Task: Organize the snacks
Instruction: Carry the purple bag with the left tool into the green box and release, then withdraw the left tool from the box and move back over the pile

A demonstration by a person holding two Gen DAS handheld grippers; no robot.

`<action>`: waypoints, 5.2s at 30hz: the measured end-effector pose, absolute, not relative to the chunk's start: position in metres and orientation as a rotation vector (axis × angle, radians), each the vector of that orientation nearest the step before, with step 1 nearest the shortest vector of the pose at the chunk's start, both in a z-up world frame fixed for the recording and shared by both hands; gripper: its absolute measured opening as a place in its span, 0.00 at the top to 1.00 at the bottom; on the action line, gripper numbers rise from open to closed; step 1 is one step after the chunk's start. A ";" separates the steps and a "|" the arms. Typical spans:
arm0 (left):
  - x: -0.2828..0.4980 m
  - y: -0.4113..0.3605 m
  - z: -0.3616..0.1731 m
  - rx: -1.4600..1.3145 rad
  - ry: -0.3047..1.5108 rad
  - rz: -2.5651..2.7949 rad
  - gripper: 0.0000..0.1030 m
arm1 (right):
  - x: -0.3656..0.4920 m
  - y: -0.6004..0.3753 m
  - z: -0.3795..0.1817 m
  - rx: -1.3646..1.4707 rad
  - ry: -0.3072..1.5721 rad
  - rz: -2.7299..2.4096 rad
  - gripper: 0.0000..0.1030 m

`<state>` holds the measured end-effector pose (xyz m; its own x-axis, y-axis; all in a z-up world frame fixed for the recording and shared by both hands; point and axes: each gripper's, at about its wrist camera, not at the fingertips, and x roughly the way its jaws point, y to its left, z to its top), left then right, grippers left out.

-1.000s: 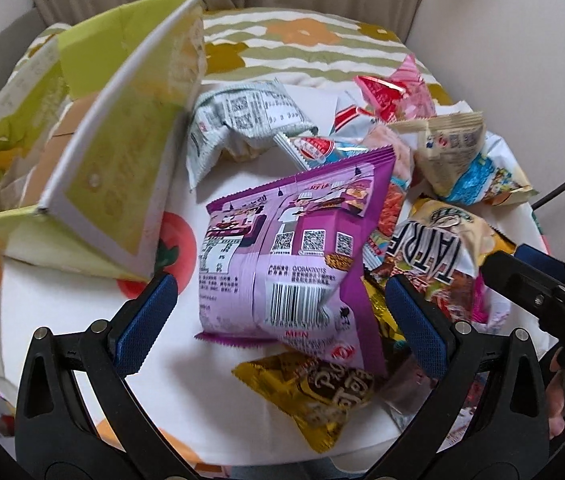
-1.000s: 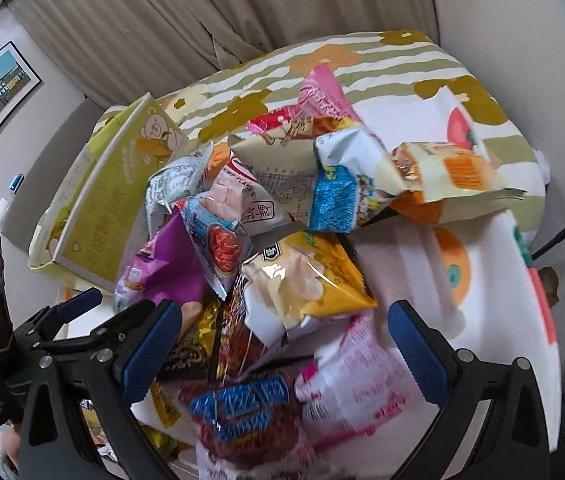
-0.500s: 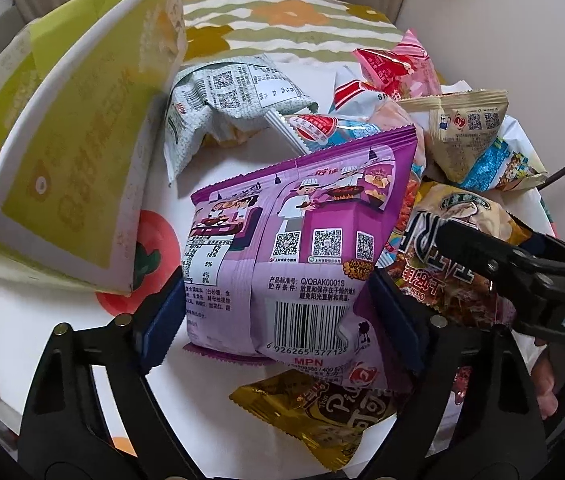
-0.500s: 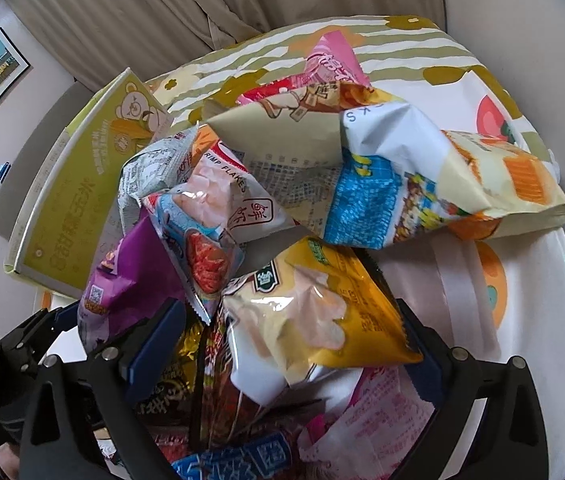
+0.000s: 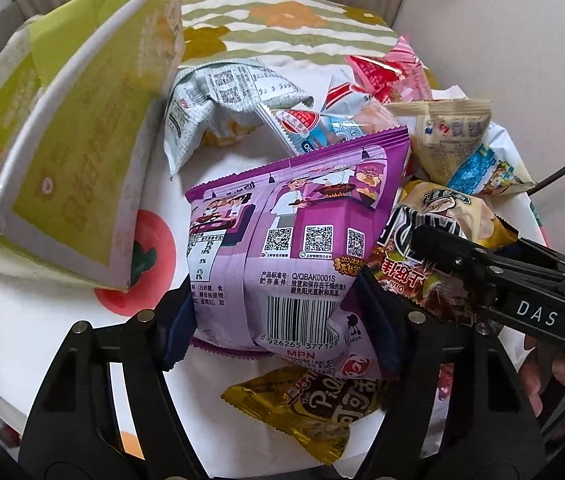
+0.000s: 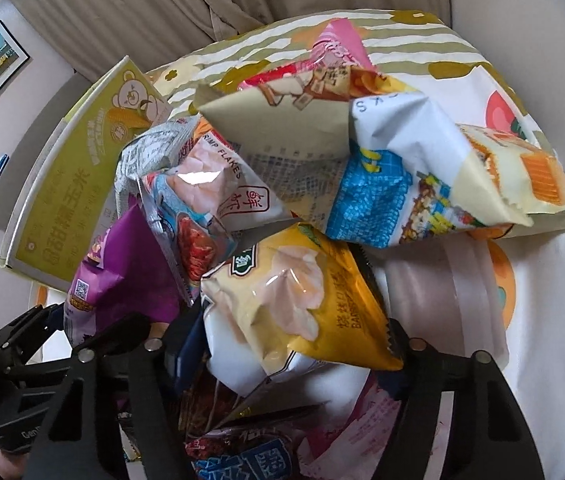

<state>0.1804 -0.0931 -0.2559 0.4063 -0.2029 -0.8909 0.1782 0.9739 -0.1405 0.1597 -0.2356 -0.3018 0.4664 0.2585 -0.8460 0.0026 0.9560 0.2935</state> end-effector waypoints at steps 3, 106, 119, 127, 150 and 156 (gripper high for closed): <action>0.175 -0.093 -0.247 -0.023 1.111 -0.241 0.33 | 0.155 -0.236 -0.295 0.282 1.066 0.163 0.38; 0.252 0.181 -0.110 0.028 0.913 -0.101 0.01 | 0.256 0.016 -0.141 0.106 0.865 0.256 0.00; 0.183 0.104 -0.088 0.011 0.873 -0.203 0.01 | 0.165 -0.078 -0.109 0.112 0.774 0.166 0.00; 0.133 0.015 -0.097 0.001 0.904 -0.221 0.01 | 0.111 -0.168 -0.118 0.117 0.775 0.158 0.00; 0.095 -0.102 -0.259 0.334 1.045 -0.438 0.00 | 0.040 -0.230 -0.261 0.150 1.021 0.286 0.00; 0.109 -0.112 -0.282 0.347 1.050 -0.481 0.02 | 0.044 -0.226 -0.285 0.158 1.045 0.300 0.00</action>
